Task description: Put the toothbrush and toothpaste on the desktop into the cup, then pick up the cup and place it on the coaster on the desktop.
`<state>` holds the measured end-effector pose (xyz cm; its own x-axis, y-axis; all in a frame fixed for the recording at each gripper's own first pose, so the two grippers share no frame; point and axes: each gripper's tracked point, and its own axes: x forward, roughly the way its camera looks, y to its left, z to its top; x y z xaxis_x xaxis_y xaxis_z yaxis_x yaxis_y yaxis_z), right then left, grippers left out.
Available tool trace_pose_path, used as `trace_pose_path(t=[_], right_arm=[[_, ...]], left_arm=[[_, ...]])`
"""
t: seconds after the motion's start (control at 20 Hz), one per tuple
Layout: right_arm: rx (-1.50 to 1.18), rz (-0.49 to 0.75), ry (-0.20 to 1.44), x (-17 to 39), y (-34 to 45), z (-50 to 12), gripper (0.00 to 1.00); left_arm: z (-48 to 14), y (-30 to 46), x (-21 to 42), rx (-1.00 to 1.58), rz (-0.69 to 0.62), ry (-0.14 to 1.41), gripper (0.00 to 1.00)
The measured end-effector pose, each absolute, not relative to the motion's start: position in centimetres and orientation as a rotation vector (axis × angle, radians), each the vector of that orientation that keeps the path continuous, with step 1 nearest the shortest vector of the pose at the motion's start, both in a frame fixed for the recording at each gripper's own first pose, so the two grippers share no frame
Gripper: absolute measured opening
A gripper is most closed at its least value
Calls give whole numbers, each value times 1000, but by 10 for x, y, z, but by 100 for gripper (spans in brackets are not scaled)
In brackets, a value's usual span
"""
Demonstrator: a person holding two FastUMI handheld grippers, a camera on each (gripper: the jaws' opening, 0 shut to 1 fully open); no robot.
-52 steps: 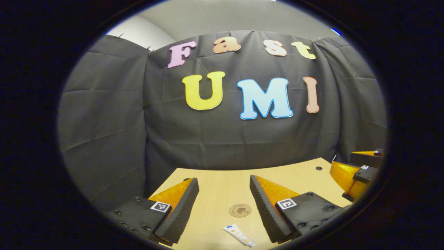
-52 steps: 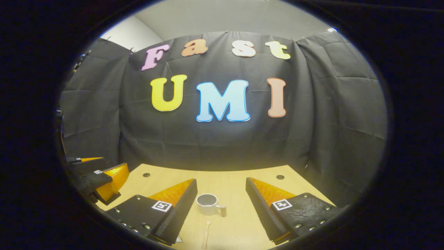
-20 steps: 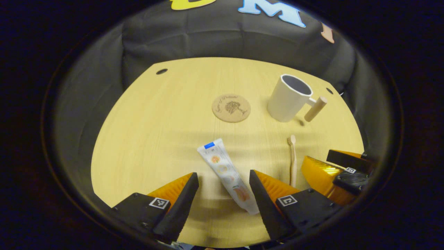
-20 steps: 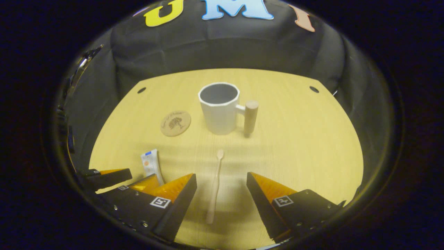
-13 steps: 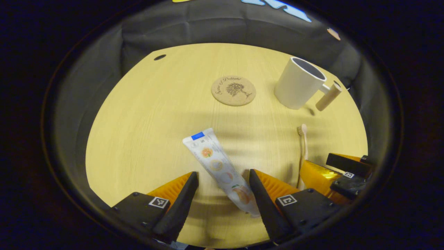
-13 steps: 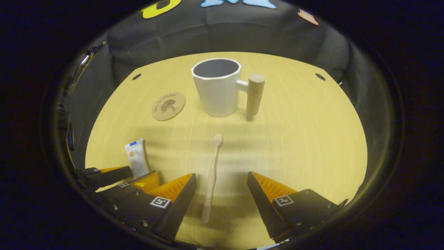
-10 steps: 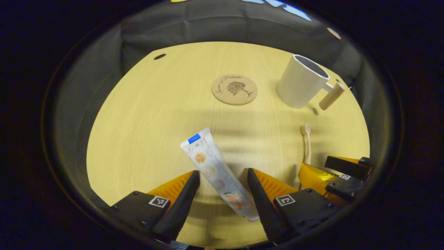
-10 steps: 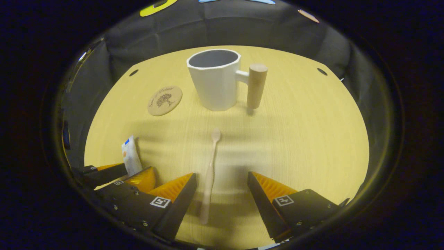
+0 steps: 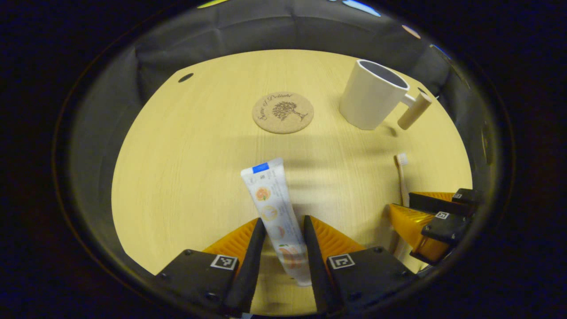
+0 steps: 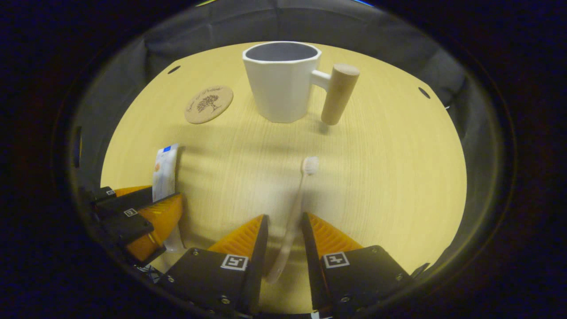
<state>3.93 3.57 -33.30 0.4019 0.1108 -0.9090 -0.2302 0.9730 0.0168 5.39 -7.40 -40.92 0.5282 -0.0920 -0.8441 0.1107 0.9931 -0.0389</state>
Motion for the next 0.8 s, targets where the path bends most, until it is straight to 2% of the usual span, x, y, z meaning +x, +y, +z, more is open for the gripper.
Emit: trace_pose_path(t=[0.1,0.15,0.2,0.3,0.35,0.4,0.5,0.55,0.8], right_arm=[[-103,187,1170,43,28,-336,47],[-60,170,1185,46,28,-332,28],[-32,173,1204,49,27,-331,9],[-11,188,1216,49,23,-330,9],[-7,194,1216,49,25,-332,9],[5,187,1193,55,25,-338,8],[17,193,1208,53,19,-326,3],[30,189,1209,54,19,-326,3],[25,191,1181,53,20,-323,3]], left_arm=[[-411,-76,54,41,-133,1021,51],[-411,-75,54,43,-128,1036,43],[-408,-75,54,37,-123,1035,43],[-409,-75,55,31,-110,1041,30],[-404,-73,54,36,-107,1026,29],[-412,-75,54,39,-107,1041,19],[-408,-75,63,49,-106,1006,22],[-410,-73,61,42,-87,1023,11],[-404,-72,57,31,-122,1005,10]])
